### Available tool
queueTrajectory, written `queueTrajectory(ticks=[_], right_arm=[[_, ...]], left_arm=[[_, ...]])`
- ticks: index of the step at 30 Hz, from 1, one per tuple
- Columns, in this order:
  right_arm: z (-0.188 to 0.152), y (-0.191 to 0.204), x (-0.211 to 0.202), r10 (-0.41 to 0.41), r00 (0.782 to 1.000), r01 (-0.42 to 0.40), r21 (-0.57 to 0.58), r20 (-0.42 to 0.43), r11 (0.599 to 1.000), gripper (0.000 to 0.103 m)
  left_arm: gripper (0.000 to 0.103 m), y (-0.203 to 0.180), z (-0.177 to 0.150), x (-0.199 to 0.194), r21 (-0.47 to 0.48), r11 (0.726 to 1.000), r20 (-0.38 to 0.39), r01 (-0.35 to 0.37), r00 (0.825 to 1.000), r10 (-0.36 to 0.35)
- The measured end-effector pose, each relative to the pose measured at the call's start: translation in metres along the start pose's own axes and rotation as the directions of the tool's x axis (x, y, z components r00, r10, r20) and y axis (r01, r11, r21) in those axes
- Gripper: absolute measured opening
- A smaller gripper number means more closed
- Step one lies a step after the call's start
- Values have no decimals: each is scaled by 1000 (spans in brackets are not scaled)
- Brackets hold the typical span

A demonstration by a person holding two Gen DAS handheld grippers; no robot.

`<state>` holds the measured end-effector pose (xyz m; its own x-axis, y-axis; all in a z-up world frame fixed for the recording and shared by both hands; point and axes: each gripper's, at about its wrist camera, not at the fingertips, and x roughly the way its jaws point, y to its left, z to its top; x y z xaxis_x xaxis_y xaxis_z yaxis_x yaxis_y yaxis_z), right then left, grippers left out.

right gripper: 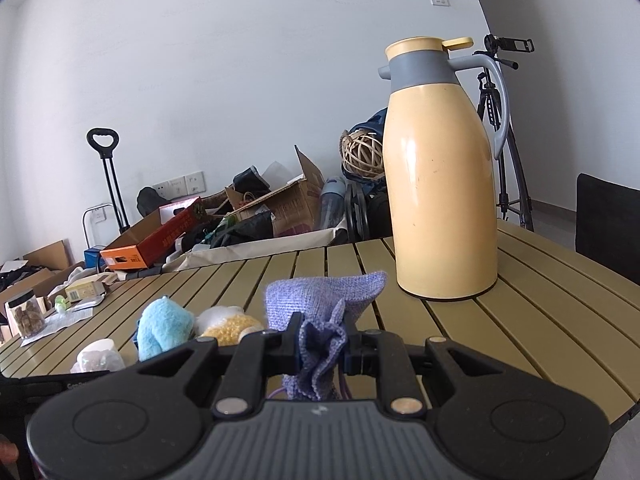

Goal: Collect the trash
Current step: 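Grasp the clear plastic bag with the left tool while the right tool holds the cloth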

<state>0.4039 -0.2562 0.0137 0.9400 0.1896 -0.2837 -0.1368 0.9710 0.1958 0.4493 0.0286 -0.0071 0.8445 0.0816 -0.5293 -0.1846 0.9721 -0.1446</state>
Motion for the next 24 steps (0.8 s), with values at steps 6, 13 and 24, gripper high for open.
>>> queueTrajectory(ticks=[6, 13, 24], right_arm=[[0, 1, 0, 5, 1000, -5, 0, 0, 1000, 17], [-1, 4, -5, 24, 1000, -24, -7, 11, 1000, 17], [-3, 16, -28, 63, 997, -63, -16, 41, 998, 17]], left_arm=[[43, 0, 0, -7, -1, 1000, 28, 5, 1000, -5], [43, -1, 1, -23, 20, 1000, 72, 18, 997, -19], [43, 4, -7, -60, 28, 997, 116, 67, 991, -70]])
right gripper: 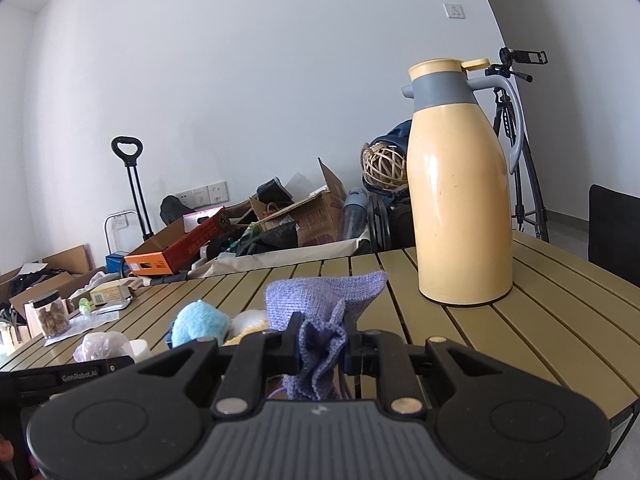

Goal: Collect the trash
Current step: 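Grasp the clear plastic bag with the left tool while the right tool holds the cloth, then carry both held items off the table over the black bin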

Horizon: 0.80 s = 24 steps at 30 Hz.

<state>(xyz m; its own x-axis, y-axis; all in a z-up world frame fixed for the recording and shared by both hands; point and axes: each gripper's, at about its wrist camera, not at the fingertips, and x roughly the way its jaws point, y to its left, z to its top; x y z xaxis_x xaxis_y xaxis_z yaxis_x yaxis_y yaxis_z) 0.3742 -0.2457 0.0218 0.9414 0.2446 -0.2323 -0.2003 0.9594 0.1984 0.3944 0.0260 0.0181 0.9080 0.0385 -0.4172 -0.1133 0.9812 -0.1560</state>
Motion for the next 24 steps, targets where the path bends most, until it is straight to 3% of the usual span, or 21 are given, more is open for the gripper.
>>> queueTrajectory(ticks=[5, 15, 24], right_arm=[[-7, 8, -16, 17, 1000, -17, 3, 11, 1000, 17], [-35, 18, -54, 62, 998, -62, 25, -4, 998, 17], [-58, 28, -83, 103, 994, -103, 1, -39, 995, 17]], left_arm=[[43, 4, -8, -16, -11, 999, -6, 50, 999, -50], [43, -1, -25, -61, 48, 997, 49, 53, 997, -56], [43, 0, -62, -91, 55, 996, 4, 67, 998, -67]])
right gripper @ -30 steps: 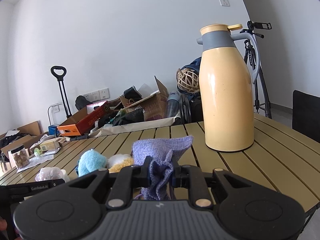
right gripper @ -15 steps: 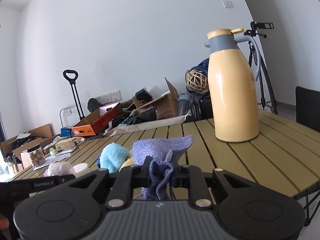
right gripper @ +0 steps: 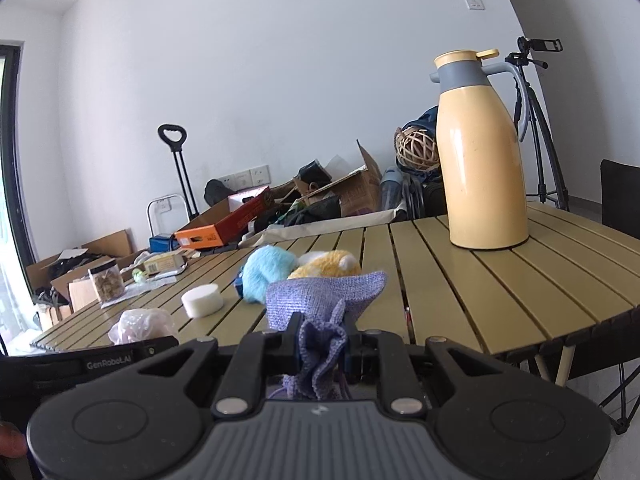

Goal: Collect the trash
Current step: 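Carry both held items off the table over the black bin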

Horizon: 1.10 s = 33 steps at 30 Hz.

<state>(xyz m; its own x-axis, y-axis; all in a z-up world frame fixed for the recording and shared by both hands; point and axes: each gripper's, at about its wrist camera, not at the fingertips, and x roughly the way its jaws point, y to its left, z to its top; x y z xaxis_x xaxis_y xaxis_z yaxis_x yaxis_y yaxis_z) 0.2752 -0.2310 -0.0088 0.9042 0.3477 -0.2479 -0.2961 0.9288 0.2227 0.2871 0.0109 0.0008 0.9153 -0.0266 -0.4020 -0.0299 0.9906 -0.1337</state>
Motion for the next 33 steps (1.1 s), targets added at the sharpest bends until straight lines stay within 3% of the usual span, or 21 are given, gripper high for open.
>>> queueTrajectory(ticks=[18, 25, 33], right_arm=[[-60, 17, -21, 11, 980, -21, -46, -200, 999, 17], [-85, 17, -19, -3, 953, -13, -51, -302, 999, 17], [-113, 6, -8, -48, 903, 29, -49, -427, 998, 17]], left_arm=[[43, 4, -56, -34, 51, 998, -109, -35, 993, 40], [43, 7, -87, -33, 99, 994, -194, -51, 979, 69], [43, 20, -119, -25, 133, 988, -289, -83, 950, 119]])
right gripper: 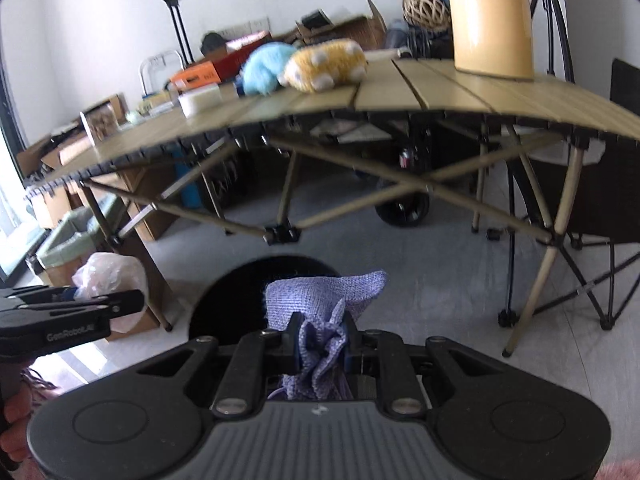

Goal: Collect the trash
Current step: 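Carry both held items off the table over the black bin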

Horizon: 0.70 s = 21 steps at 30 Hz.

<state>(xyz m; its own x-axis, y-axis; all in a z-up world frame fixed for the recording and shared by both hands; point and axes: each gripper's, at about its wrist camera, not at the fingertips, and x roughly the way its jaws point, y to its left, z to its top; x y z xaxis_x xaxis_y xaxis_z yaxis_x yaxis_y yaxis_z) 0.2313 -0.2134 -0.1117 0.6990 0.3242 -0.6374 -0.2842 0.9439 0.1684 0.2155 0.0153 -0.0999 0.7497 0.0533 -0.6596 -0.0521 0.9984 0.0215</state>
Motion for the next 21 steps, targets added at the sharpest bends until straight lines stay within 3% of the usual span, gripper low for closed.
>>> queueTrajectory(ticks=[12, 21], right_arm=[[-22, -17, 25, -66, 987, 70, 19, -145, 997, 17], [-24, -24, 29, -83, 985, 90, 39, -148, 995, 17]], left_arm=[[43, 18, -16, 30, -33, 998, -133, -54, 990, 49], [43, 23, -16, 42, -45, 996, -165, -73, 984, 65]])
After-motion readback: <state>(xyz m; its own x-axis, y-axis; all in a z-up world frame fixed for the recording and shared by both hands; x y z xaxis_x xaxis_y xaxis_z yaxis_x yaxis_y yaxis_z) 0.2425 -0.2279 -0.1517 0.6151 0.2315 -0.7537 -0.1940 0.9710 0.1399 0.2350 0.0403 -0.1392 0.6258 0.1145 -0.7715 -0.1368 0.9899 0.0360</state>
